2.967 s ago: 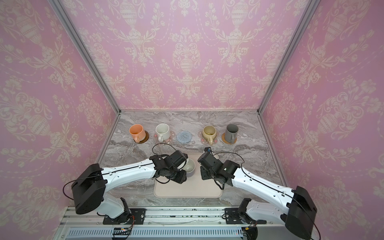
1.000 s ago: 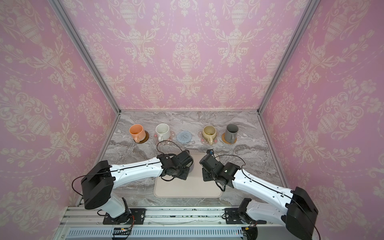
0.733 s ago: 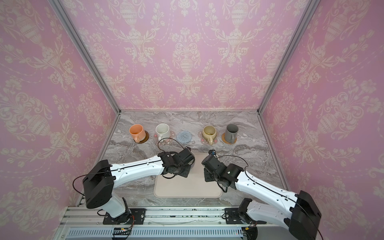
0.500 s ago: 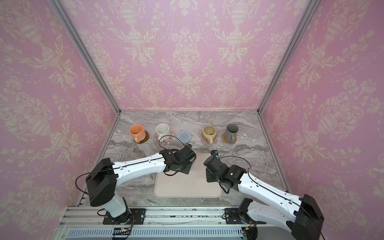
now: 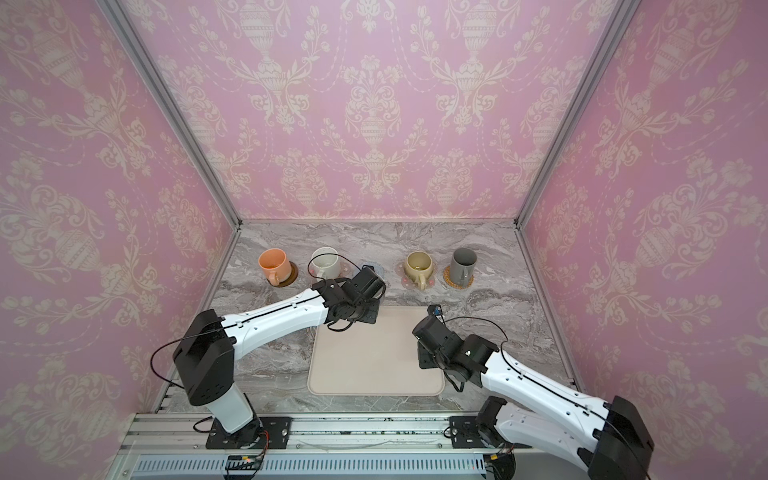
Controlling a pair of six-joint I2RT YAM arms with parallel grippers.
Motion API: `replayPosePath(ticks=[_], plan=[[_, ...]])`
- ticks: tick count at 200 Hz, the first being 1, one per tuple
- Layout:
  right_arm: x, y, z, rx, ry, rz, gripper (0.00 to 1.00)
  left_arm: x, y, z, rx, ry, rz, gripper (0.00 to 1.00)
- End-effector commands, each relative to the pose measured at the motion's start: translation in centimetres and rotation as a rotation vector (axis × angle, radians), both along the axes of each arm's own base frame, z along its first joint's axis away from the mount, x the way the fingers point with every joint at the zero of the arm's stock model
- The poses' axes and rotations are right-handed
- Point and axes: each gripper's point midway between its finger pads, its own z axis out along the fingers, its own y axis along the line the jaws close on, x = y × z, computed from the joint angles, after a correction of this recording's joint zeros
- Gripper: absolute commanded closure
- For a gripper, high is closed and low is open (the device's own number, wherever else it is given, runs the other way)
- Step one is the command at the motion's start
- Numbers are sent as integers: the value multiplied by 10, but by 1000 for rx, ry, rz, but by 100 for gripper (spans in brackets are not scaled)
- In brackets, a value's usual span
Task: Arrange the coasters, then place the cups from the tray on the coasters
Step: 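Carry the lavender mug with the left gripper toward the blue knitted coaster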
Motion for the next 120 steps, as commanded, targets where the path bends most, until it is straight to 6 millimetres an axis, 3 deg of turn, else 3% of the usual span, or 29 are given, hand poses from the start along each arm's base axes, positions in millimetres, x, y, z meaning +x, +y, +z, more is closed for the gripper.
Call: replayPosePath(ticks=[1,120], plan=[[0,-8,-2,-12,-10,-28,54,25,2,24,-18,-86,35,99],[-2,-16,-5,-14,-10,-46,52,73,8,25,11,-130,84,100]])
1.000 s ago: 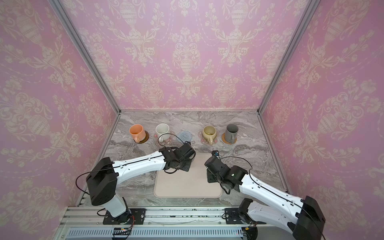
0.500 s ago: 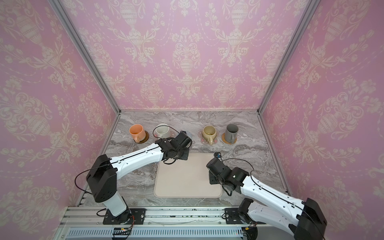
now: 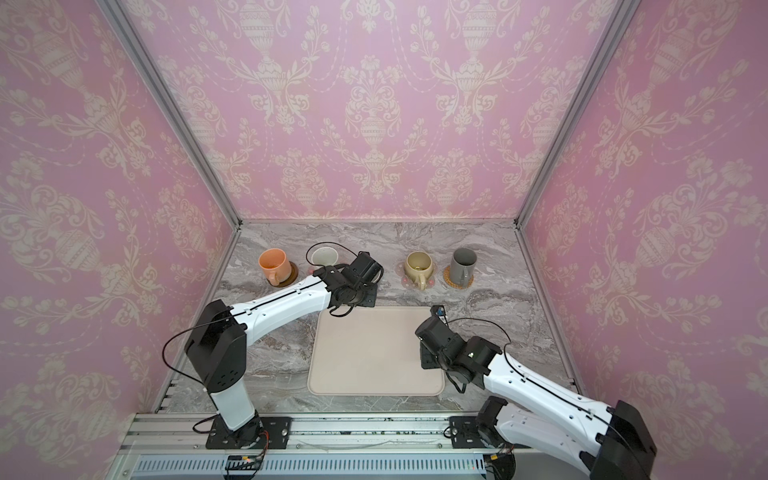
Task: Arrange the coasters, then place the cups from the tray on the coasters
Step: 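Carry the lavender mug with the left gripper toward the blue knitted coaster, then lower the lavender mug onto the blue coaster beside the white speckled mug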
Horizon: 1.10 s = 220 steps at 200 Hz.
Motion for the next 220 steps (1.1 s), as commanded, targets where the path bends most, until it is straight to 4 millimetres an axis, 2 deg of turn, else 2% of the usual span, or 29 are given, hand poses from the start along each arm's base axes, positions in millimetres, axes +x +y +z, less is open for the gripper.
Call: replayPosePath(ticks=[1,75,154,220], plan=[[-2,-10,-5,-18,2,-28,52,27,-1,23,-2,-98,13,100],[-1,-13,-6,-24,2,-38,51,58,-4,10,6,-84,30,100],[3,-11,-6,-28,8,-41,50,88,4,0,3,-71,75,100],[7,-6,-6,-37,23,-31,50,101,3,-15,15,-36,75,100]])
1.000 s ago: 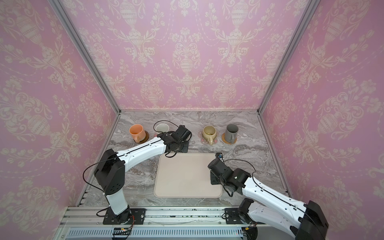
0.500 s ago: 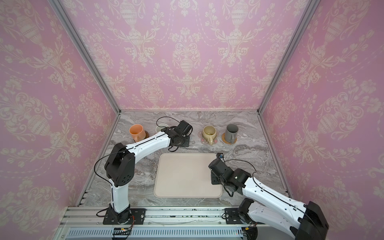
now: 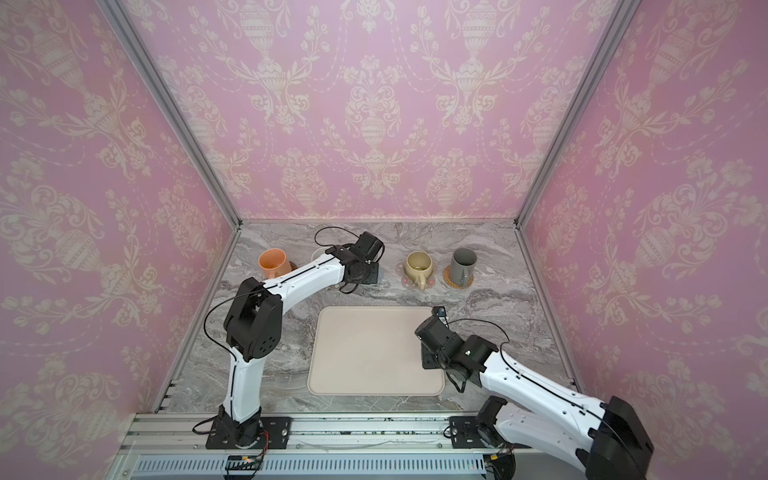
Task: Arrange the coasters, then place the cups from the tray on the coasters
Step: 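Lower the lavender mug onto the blue coaster beside the white speckled mug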
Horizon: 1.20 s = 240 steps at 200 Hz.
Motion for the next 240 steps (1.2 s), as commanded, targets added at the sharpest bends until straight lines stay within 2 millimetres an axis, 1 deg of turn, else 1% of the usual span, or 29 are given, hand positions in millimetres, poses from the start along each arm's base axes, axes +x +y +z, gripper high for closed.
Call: replayPosePath(ticks=[1,58,111,172,208,240], plan=[[6,2,7,0,-12,-2,50,12,-3,12,-9,-33,-10,100],[9,5,9,-7,-9,10,50,14,0,-7,-5,4,-3,100],[11,8,11,-6,-4,15,50,14,-4,-11,-24,8,-7,100],[10,9,10,4,0,15,50,-1,-9,-30,-61,92,-12,100],[8,7,8,11,0,8,50,-10,-8,-34,-64,113,-8,100],[8,7,8,21,-2,1,50,-15,-10,-32,-67,112,-8,100]])
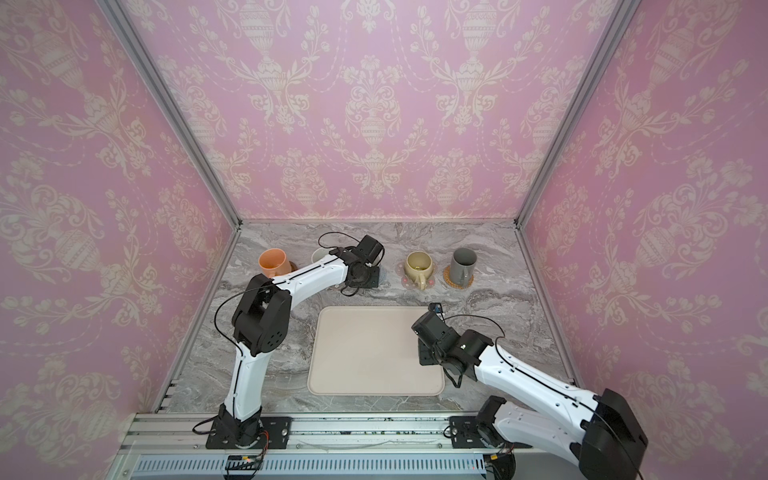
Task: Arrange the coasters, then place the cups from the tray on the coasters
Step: 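Lower the lavender mug onto the blue coaster beside the white speckled mug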
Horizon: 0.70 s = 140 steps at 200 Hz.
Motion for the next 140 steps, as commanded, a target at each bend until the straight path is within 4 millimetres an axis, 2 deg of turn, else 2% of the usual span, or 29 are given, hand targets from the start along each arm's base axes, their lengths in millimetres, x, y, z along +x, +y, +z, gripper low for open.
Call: replayPosePath(ticks=[1,96,140], plan=[[1,0,4,25,-11,-16,50,-11,-4,0,-31,26,5,100],[-2,-2,6,46,-17,-29,50,-22,-17,9,-46,30,-9,97],[-3,-3,5,53,-15,-35,50,-23,-11,8,-23,32,13,92]])
